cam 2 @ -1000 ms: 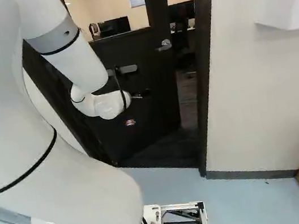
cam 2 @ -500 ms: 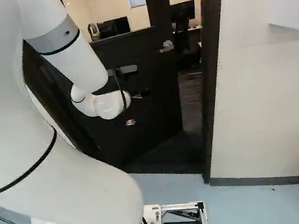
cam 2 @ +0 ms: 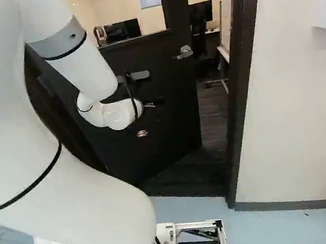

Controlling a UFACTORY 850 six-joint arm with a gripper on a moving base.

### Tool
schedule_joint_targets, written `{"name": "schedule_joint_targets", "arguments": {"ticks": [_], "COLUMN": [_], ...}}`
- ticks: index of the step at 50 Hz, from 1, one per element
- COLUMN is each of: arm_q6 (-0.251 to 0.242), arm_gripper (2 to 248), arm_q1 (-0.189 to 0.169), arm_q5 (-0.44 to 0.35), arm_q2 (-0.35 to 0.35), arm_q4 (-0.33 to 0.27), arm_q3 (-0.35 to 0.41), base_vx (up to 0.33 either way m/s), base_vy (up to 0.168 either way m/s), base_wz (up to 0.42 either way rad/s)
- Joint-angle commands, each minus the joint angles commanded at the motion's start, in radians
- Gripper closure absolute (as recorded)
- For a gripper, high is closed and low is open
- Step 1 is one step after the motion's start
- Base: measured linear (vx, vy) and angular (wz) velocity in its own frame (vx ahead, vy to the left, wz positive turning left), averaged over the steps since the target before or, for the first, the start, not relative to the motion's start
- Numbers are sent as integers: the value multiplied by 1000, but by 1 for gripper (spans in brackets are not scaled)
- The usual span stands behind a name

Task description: Open the door and move inside

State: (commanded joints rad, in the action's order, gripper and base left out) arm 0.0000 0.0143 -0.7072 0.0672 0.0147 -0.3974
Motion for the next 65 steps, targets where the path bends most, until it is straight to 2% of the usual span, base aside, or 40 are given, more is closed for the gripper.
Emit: {"name": "schedule_joint_targets", "arguments": {"ticks": [48, 65], "arm_q6": [0, 0], "arm_gripper": [3, 3], "arm_q1": [0, 0], "arm_q5": [0, 0], "arm_q2": [0, 0], "arm_q4": [0, 0], "arm_q3": [0, 0], "base_vx": [106, 12], "base_vy": [79, 12], "base_wz": [-20, -3]}}
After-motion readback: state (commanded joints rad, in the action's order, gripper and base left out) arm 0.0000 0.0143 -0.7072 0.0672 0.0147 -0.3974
